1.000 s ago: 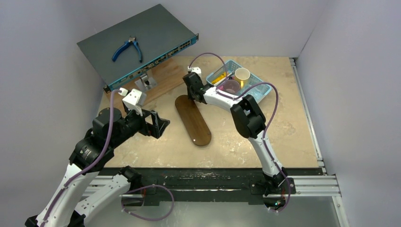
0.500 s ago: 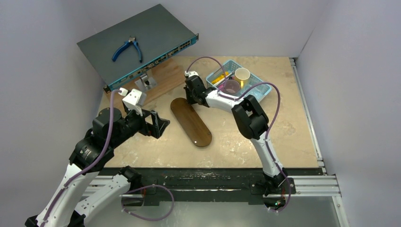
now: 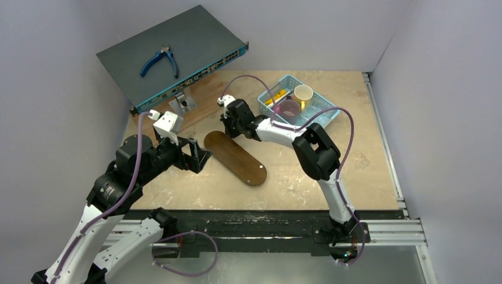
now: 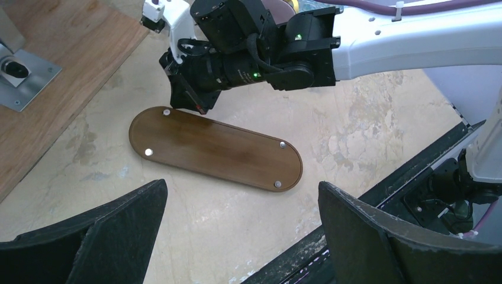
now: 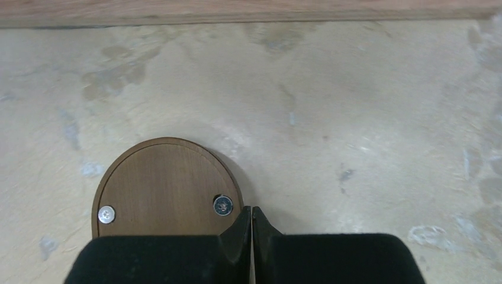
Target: Prepare toiletry sets of a toothbrush and toothpaste on the tray
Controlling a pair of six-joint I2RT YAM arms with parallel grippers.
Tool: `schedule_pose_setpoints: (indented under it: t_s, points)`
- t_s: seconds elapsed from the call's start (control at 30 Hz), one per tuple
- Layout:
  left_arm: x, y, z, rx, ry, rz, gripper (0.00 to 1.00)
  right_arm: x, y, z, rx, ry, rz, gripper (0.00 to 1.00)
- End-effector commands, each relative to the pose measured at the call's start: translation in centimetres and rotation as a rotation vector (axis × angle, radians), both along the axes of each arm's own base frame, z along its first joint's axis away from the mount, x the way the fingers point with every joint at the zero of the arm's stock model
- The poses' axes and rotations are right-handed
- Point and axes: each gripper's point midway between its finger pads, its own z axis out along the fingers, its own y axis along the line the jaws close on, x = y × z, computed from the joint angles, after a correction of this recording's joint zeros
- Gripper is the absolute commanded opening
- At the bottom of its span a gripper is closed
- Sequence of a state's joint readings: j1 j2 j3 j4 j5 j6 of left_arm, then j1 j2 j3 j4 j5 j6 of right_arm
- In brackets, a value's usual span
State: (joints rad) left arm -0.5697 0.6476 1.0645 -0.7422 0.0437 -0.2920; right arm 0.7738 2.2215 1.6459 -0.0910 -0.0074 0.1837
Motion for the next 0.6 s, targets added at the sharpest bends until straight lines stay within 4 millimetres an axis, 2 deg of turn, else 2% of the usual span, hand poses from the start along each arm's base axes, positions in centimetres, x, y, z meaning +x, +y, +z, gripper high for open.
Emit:
schedule_pose_setpoints:
  t_s: [0.0,0.33,0.57]
  points:
    - [0.2,0.1,0.4,0.006,-0.029,-0.001,0.98,-1.9,2.4,3.7,0.051,-0.072,0.167,0.00]
    - [0.2,0.1,0.4,0.005,-0.031,0.000,0.98,-5.1,4.3,2.7,0.014,-0.046,0.310,0.00]
    - [0.2,0.2,0.4,0.006,-0.033,0.004,0.98,-7.7,5.0,2.7,0.029,-0.014,0.392,0.00]
